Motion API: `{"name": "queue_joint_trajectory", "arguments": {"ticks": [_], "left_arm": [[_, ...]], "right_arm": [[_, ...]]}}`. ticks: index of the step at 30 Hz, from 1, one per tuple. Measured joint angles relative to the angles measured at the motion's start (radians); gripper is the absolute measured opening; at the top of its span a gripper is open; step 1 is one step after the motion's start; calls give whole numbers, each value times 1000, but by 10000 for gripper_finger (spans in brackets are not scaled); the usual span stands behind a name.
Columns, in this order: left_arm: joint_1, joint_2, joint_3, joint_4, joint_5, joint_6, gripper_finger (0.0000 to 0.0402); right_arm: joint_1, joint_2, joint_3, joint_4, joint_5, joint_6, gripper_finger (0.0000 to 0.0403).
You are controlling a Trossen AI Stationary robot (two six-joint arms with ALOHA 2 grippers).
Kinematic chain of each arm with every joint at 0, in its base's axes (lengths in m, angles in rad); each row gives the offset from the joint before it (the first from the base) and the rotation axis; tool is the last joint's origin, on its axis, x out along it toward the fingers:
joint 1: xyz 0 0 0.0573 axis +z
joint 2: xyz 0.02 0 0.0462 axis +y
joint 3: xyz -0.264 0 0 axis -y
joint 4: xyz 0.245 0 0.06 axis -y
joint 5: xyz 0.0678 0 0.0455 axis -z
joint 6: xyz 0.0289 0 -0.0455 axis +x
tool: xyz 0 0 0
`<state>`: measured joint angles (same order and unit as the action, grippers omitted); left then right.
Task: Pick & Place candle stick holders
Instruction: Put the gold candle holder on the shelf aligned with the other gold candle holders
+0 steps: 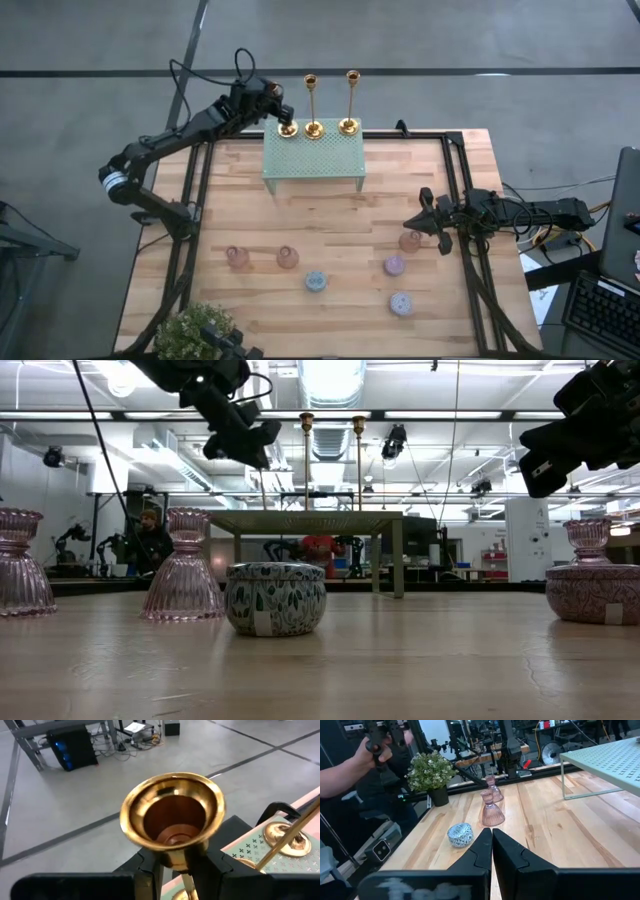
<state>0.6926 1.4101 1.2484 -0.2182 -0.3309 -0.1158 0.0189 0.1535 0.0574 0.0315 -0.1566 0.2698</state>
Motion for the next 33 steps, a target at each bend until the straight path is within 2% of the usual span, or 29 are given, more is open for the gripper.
{"name": "queue_joint_trajectory", "arguments": {"ticks": [8, 33], "left_arm": [[0, 0, 45, 2, 0, 20, 84], [-2, 13, 6, -18, 46, -71, 84]], "right_arm": [[0, 0, 0, 0, 0, 0, 8], [0, 0, 0, 0, 0, 0, 8]]}}
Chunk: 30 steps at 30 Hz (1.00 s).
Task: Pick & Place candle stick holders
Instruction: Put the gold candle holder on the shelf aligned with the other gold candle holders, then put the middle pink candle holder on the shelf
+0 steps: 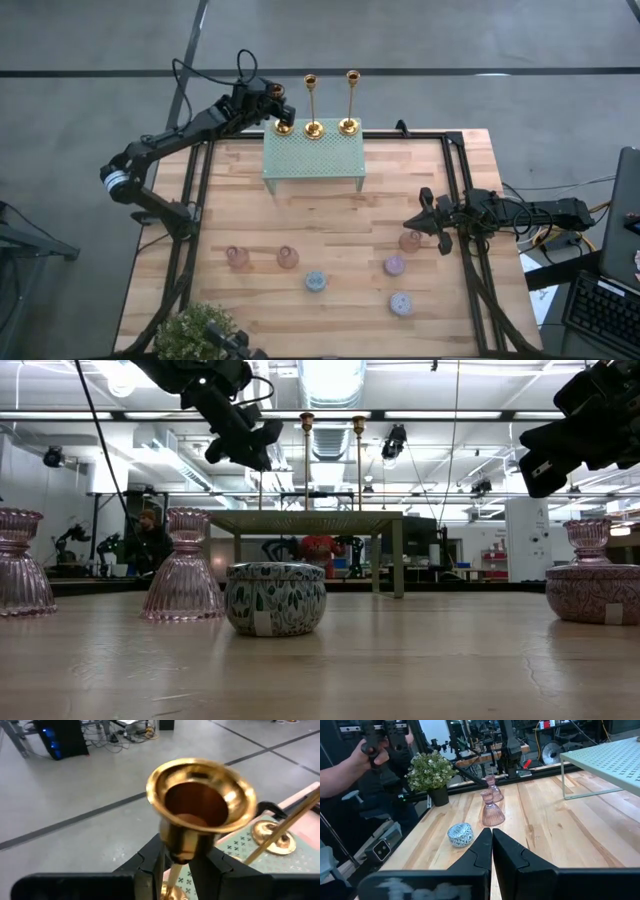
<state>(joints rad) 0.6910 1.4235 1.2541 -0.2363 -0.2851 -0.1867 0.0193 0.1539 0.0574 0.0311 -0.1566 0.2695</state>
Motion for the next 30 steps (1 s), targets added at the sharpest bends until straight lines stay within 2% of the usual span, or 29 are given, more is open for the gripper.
{"name": "queue_joint_trajectory", "arguments": {"ticks": [10, 15, 27, 30], "left_arm": [[1, 0, 0, -26, 82, -22, 85], [1, 0, 0, -59, 88, -24, 91], [-5, -42, 0, -161, 86, -12, 206], [-9, -71, 0, -212, 113, -1, 227]], "right_arm": [[0, 0, 0, 0, 0, 0, 8], [0, 0, 0, 0, 0, 0, 8], [-1, 0, 0, 0, 0, 0, 8], [-1, 0, 0, 0, 0, 0, 8]]}}
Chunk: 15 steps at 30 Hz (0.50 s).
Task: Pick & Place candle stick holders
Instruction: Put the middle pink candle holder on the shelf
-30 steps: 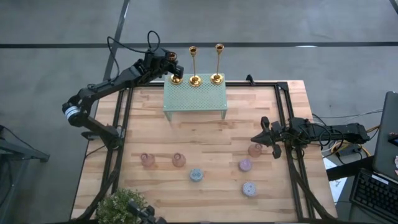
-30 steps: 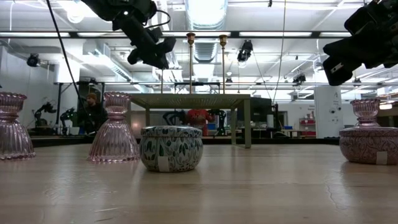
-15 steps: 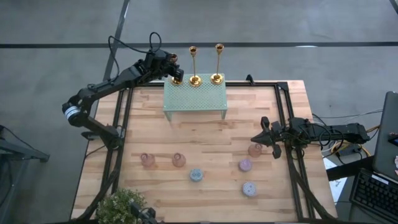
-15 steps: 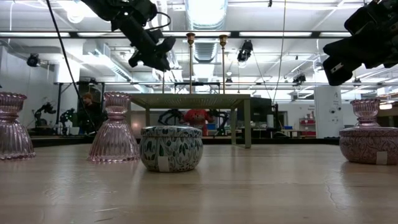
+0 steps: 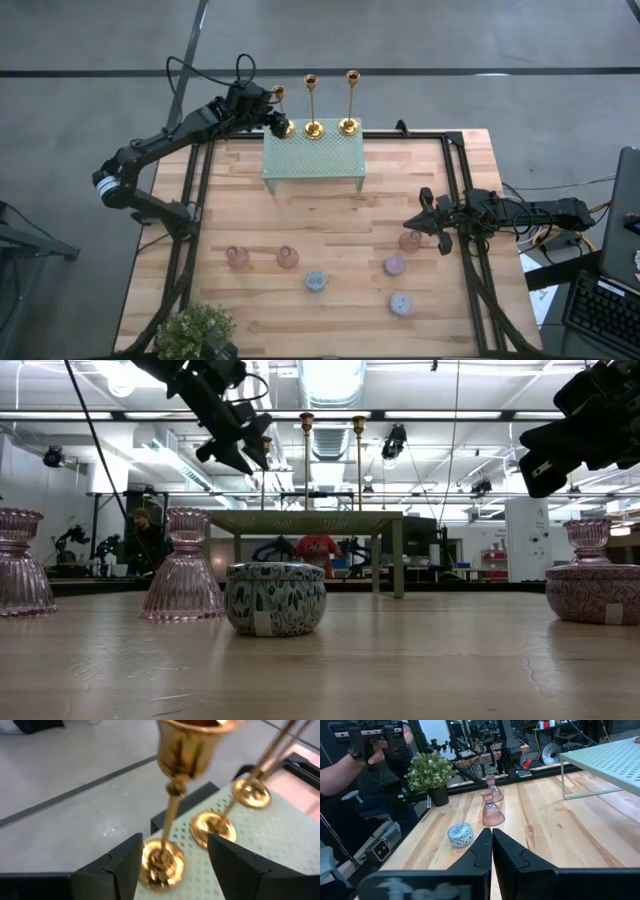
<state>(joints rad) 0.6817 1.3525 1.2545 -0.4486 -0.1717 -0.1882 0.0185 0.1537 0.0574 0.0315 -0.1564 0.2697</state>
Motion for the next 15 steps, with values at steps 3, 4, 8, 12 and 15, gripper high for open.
{"name": "queue_joint_trajectory", "arguments": {"ticks": [3, 4, 8, 12, 15], "left_arm": [[-12, -34, 0, -39, 21, 12, 242], [-17, -47, 0, -54, 26, 18, 244], [-45, -92, 0, -131, 28, 34, 247], [-91, -137, 0, -208, 28, 36, 246], [-136, -171, 0, -266, 29, 45, 245]], "right_arm": [[0, 0, 0, 0, 0, 0, 8], [0, 0, 0, 0, 0, 0, 8], [0, 0, 0, 0, 0, 0, 8], [0, 0, 0, 0, 0, 0, 8], [0, 0, 0, 0, 0, 0, 8]]}}
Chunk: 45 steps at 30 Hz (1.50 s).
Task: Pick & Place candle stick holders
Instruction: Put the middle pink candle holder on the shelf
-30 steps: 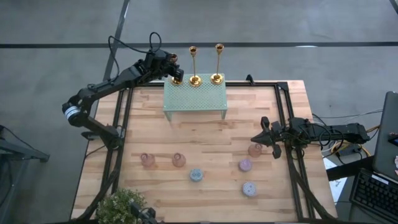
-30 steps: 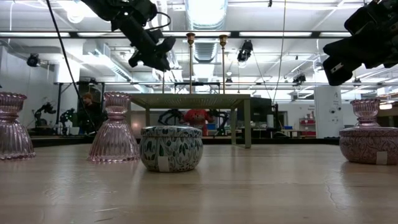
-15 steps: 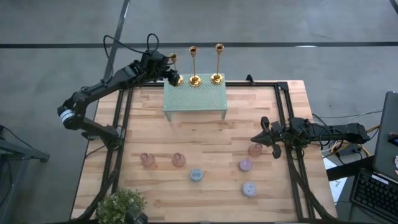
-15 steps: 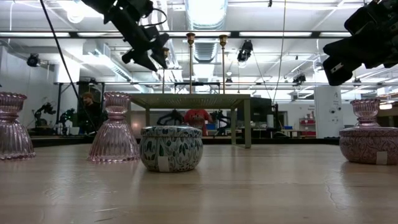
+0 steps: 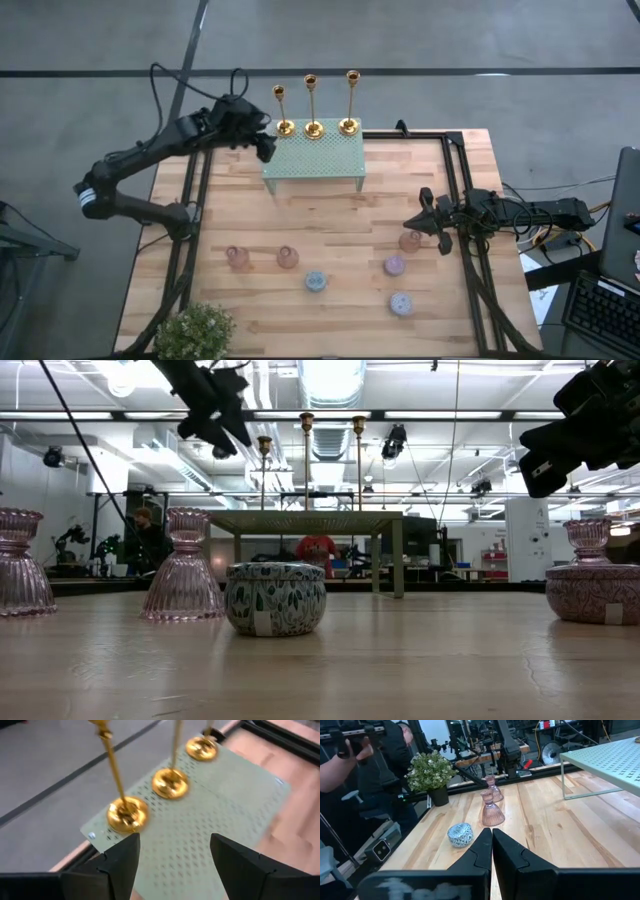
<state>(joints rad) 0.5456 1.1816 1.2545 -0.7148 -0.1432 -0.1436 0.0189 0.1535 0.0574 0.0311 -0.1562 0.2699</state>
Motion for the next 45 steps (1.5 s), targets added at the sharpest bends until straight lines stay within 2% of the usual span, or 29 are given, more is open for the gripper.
{"name": "queue_joint_trajectory", "arguments": {"ticks": [9, 15, 24, 29, 35, 45], "left_arm": [[-216, -114, -52, -124, 15, 44, 246], [-428, -158, -153, -70, 13, -36, 243], [-772, -100, -298, 80, 9, -41, 243], [-904, -37, -327, 139, -100, -45, 237], [-972, 76, -327, 153, -170, -51, 218], [-981, 233, -324, 183, -172, -54, 200]], "right_arm": [[0, 0, 0, 0, 0, 0, 8], [0, 0, 0, 0, 0, 0, 8], [0, 0, 0, 0, 0, 0, 8], [0, 0, 0, 0, 0, 0, 8], [0, 0, 0, 0, 0, 0, 8], [0, 0, 0, 0, 0, 0, 8]]}}
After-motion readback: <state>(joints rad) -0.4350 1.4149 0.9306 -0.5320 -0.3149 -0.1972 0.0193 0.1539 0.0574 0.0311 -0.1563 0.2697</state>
